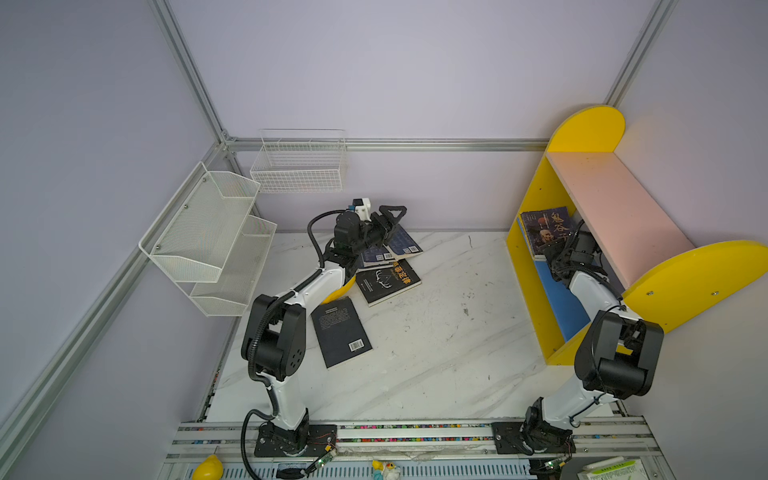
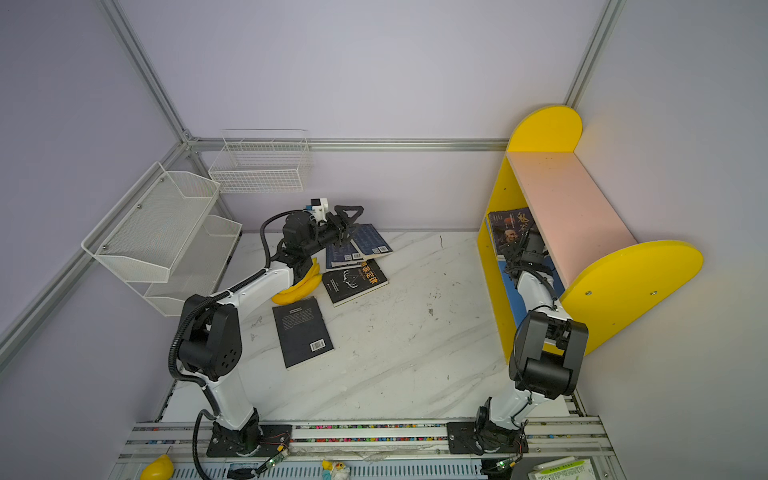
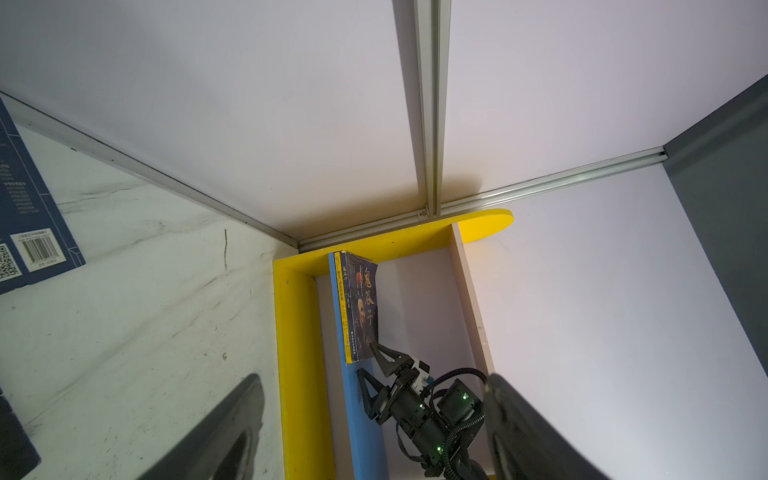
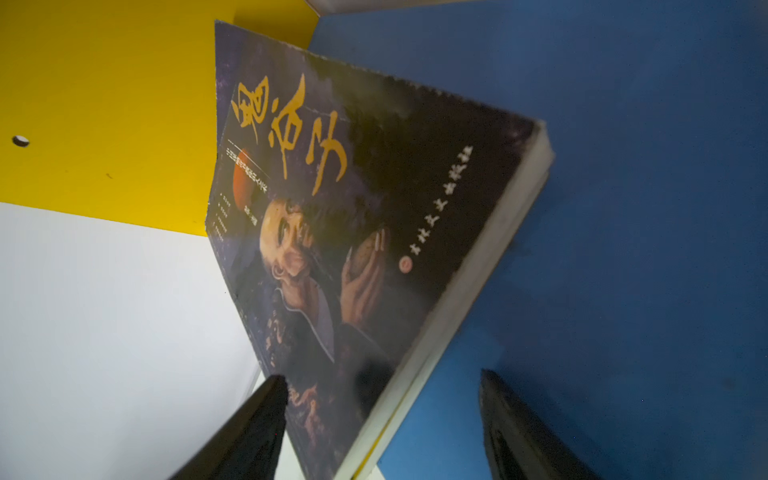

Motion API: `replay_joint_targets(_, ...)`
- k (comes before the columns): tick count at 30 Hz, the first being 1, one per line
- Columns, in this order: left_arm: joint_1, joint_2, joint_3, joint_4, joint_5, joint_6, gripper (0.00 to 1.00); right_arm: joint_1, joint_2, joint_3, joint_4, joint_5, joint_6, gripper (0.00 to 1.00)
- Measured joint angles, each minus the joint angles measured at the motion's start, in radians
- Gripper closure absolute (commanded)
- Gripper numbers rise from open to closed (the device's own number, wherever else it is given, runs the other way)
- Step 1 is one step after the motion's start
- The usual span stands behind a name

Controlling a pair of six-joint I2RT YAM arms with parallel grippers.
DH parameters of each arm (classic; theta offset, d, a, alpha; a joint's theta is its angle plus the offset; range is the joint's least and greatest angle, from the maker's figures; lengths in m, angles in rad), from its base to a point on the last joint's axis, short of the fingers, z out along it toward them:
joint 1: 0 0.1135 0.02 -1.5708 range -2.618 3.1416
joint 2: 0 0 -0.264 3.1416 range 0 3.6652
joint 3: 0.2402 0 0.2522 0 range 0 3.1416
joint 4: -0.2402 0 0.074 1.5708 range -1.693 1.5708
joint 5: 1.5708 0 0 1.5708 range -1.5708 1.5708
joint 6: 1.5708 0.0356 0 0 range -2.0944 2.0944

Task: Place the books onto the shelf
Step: 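Push the purple book upright against the yellow book with the right gripper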

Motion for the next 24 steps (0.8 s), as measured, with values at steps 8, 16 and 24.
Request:
replay_joint_targets(8,0.0,0.023,0.0,0.022,0.013,-0.004,0.18,0.008,-0.072,-0.076,0.008,-0.024,-0.113,0.28)
replay_joint_targets(16,0.0,0.03,0.0,0.027,0.02,-0.02,0.18,0.074,-0.071,-0.081,-0.001,0.007,-0.278,0.3)
replay_joint_targets(24,0.0,0.03,-0.025,0.045,0.019,-0.025,0.18,0.135,0.022,0.019,-0.058,0.13,-0.361,0.33)
